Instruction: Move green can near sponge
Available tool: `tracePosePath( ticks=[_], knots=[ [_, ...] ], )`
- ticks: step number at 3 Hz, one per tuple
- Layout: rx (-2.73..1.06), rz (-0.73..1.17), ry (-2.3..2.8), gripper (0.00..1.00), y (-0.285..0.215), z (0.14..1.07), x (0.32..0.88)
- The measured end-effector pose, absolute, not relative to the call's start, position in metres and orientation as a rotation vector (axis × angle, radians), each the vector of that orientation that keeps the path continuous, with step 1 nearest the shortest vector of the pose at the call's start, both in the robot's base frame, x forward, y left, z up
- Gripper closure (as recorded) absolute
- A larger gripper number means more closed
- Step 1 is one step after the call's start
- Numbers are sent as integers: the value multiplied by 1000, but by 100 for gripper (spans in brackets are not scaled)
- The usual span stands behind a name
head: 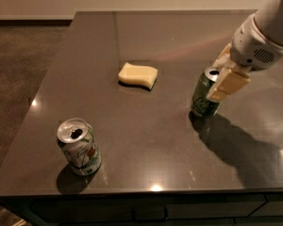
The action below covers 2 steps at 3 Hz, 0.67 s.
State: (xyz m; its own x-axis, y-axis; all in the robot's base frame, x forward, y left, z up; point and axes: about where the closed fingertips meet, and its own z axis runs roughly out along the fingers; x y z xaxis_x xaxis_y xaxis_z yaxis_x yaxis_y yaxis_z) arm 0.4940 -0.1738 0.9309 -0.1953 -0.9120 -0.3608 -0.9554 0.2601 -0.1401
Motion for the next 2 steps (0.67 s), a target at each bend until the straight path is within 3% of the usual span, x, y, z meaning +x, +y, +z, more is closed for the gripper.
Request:
tracePosePath(
  ticks=[1,2],
  knots=[
    [-1734,175,2109,100,-143,944,505],
    [-1768,203,2064,100,-112,950,522]
  ],
)
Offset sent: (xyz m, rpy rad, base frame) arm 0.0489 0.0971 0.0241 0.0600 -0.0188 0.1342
